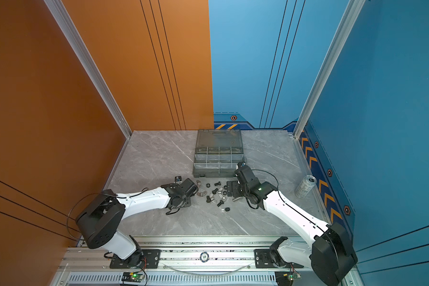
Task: Sort the screws and nuts into containers
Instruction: 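Close the left gripper on a silver wing nut at the pile's edge, then carry the wing nut with the left gripper into a box compartment and release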
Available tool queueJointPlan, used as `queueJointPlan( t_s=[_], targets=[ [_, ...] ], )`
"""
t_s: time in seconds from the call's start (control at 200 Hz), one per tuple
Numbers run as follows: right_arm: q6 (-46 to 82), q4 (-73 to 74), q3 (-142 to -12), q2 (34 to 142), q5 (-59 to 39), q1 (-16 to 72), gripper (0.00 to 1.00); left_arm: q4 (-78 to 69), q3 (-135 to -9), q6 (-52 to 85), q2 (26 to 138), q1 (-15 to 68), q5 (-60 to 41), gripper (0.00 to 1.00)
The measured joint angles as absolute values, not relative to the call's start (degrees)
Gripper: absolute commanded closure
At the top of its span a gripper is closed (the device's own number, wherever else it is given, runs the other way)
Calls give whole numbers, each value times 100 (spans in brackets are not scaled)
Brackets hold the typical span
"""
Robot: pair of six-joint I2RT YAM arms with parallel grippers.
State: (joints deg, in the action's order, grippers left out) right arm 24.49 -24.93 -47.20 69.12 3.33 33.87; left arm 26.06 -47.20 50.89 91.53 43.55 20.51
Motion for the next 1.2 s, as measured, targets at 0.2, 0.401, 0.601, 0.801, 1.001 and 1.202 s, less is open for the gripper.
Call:
queueJointPlan(
  t_s=[0.2, 0.401, 0.601, 0.801, 1.001, 1.202],
  targets=[
    [2449, -2495, -4720, 6912, 395, 3387, 5, 2569, -4722, 5105, 9166, 4392, 2040, 58],
    [2449, -2495, -4720, 6912, 460, 3387, 6, 2493, -4783, 5105, 9253, 4397, 2040, 64],
    [2451, -2497, -4720, 6912, 475, 3387, 6, 2445, -4818, 5096, 9299, 4418, 2040, 72],
    [2526, -2497, -4720, 6912, 473, 3387, 7, 2392, -4821, 5081, 9312, 4431, 2036, 78],
    [2561, -2504, -4746, 6912, 475, 3387, 7, 2390, -4821, 5081, 9312, 4431, 2034, 93],
    [2580, -2519, -4746, 6838, 475, 3387, 7, 2410, -4849, 4974, 9312, 4431, 1992, 100]
  ],
)
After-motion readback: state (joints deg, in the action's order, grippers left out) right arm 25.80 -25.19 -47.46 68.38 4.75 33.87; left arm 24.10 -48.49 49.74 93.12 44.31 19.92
